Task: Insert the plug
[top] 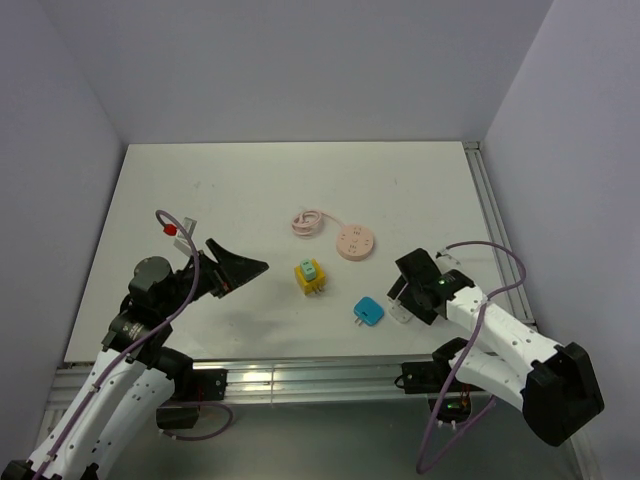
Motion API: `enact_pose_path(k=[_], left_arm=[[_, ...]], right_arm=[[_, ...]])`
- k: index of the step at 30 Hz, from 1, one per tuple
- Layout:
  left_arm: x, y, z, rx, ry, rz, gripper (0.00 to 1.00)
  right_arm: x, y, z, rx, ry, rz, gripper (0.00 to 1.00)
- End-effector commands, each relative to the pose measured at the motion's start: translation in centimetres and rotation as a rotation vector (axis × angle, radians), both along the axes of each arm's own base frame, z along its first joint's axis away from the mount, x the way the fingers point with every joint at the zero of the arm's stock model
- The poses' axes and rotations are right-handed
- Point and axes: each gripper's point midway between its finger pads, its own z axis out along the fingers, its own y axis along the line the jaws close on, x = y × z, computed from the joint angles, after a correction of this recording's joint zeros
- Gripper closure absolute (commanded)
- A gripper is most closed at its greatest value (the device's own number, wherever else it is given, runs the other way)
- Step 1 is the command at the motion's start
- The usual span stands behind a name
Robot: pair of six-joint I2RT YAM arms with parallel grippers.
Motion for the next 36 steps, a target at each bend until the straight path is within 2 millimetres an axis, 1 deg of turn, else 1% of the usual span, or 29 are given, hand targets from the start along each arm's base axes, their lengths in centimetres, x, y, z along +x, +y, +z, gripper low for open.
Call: enact_pose_path(k=[1,8,14,20,22,23,24,25,27,28,30,31,32,34,35,36], left_arm=[[-0.2,-0.3,0.9,-0.017,-0.048,-0.028,0.03],[-0.2,-0.4,0.7,-0.013,-0.046,-0.033,0.03],[-0.3,-0.4,0.7,-0.013,-0.048,-0.038,0.03],[-0.3,-0.5,0.8,-0.011,-0.049,-0.043,0.03],[-0.4,-0.5,0.9,-0.012,-0.053,-0.046,0.03],[-0.4,-0.5,0.8,-0.010,-0.051,-0.048,0.03],[-0.5,-0.5,0.7,-0.009,-0.053,-0.046,0.03],[-0.5,-0.4,0.8,-0.008,-0.054,-0.048,0.02],[-0.6,-0.5,0.7,-0.004,-0.054,-0.056,0.02],[-0.6,-0.5,0.8,-0.004,-0.055,-0.058,0.02],[-0.7,-0.6,0.6,0.002,-0.056,-0.068,0.03],[-0.8,-0.6,0.6,0.004,-0.057,-0.073,0.03],[-0.8,-0.7,0.5,0.010,-0.058,-0.080,0.03],[-1.0,-0.8,0.3,0.012,-0.062,-0.098,0.03],[-1.2,-1.1,0.4,0.007,-0.077,-0.125,0.04],[-1.4,-1.3,0.4,0.005,-0.084,-0.143,0.04]], right_arm=[[1.3,-0.2,1.3,-0.003,-0.050,-0.023,0.22],[1.1,0.0,-0.2,-0.012,0.014,-0.016,0.21],[1.1,-0.1,-0.9,-0.027,0.036,-0.021,0.22],[1.3,-0.2,-1.2,-0.049,0.057,-0.015,0.26],[1.3,-0.1,-1.3,-0.046,0.064,-0.007,0.29],[1.3,0.0,-1.5,-0.045,0.068,-0.001,0.31],[1.2,0.3,-1.7,-0.033,0.074,0.008,0.39],[1.2,0.4,-1.7,-0.030,0.074,0.024,0.44],[1.5,0.7,-1.5,-0.013,0.051,0.040,0.53],[1.3,0.8,-1.6,-0.010,0.059,0.052,0.56],[1.8,1.3,-1.0,0.021,0.011,0.084,0.62],[2.1,1.8,-0.2,0.043,-0.030,0.121,0.64],[2.4,2.0,0.3,0.052,-0.057,0.145,0.70],[2.6,2.2,1.2,0.056,-0.105,0.196,0.76],[3.1,2.4,2.3,0.073,-0.158,0.215,0.80],[3.2,2.5,2.8,0.069,-0.186,0.254,0.81]])
